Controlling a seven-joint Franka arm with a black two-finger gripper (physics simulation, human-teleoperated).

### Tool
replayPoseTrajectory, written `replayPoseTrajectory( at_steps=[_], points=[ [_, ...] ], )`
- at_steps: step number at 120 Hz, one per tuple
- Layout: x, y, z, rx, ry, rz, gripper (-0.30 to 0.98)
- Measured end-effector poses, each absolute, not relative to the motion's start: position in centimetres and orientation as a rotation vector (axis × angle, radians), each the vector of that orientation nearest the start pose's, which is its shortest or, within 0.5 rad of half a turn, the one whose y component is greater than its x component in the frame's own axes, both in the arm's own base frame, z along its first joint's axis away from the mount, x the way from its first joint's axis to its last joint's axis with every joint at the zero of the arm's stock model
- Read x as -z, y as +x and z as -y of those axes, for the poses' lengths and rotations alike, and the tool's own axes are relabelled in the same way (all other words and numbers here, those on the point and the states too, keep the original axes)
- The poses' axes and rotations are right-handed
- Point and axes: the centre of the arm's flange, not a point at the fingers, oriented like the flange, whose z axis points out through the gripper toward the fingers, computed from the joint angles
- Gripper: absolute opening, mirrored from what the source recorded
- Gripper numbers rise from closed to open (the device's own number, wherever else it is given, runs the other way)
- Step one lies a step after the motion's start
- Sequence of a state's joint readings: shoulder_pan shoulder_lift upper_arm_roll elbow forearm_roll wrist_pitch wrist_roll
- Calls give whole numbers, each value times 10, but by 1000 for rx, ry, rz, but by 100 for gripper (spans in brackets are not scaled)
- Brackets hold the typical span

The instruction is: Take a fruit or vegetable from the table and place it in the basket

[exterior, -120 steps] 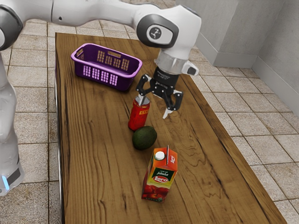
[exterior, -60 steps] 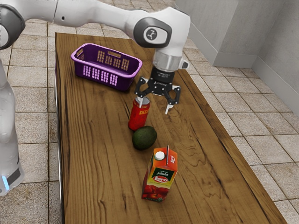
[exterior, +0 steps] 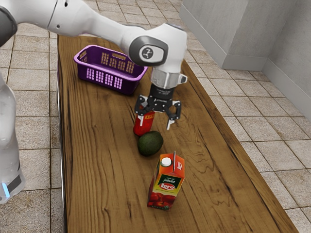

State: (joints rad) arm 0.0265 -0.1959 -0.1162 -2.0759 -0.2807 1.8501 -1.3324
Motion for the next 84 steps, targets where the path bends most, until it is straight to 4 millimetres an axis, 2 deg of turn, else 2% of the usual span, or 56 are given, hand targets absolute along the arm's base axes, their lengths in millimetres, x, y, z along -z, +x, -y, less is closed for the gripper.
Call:
replayPoseTrajectory(
  at_steps=[14, 84],
  points=[
    [-505, 487, 69, -311, -2593, 2020, 69],
    [-493, 473, 70, -310, -2674, 1894, 69]
  ],
)
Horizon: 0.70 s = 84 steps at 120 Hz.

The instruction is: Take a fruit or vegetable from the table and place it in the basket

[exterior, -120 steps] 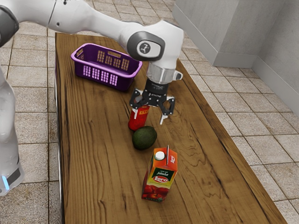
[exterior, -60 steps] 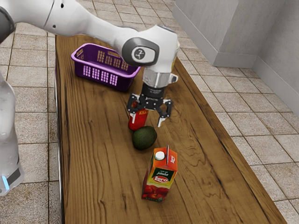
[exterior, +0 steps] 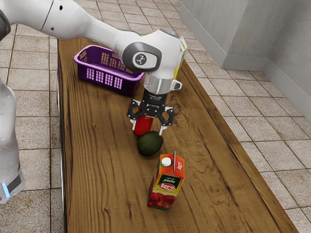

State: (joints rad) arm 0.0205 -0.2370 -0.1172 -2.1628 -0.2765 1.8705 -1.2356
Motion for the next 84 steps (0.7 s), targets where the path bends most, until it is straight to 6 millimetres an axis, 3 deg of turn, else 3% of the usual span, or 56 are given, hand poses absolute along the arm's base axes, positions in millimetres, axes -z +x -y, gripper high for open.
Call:
replayPoseTrajectory(
  at_steps=[60, 84],
  points=[
    [-486, 475, 30, -316, -2647, 1940, 69],
    [-484, 476, 31, -319, -2663, 1918, 69]
  ],
)
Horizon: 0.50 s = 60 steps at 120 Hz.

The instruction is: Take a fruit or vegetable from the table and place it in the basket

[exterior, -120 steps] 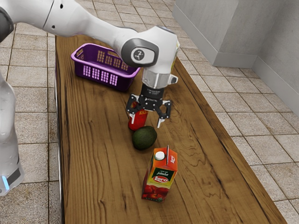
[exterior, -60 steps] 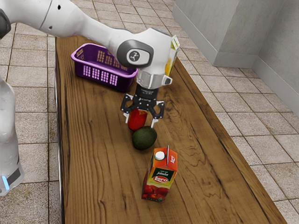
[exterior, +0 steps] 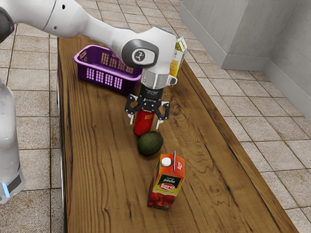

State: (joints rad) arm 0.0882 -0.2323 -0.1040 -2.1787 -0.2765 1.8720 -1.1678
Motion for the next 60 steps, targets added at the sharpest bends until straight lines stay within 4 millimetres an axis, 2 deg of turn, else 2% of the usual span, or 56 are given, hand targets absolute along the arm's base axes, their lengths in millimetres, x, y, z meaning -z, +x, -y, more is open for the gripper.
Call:
replayPoseTrajectory(
  at_steps=[60],
  points=[
    [-463, 496, 35, -289, -2696, 1903, 69]
  ],
)
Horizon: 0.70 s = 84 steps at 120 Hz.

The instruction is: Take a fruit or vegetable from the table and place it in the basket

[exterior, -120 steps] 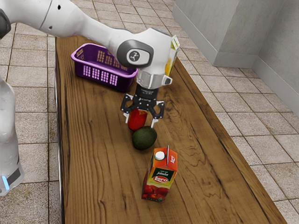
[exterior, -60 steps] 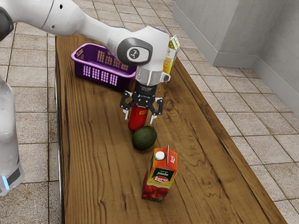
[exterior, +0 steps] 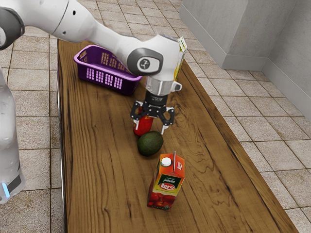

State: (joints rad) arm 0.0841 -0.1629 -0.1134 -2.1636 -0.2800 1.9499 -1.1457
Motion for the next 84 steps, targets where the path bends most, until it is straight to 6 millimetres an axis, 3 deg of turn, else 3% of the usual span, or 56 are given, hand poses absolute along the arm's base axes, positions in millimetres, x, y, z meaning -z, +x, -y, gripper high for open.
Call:
replayPoseTrajectory(
  at_steps=[84],
  points=[
    [-457, 505, 48, -277, -2739, 1931, 69]
  ],
)
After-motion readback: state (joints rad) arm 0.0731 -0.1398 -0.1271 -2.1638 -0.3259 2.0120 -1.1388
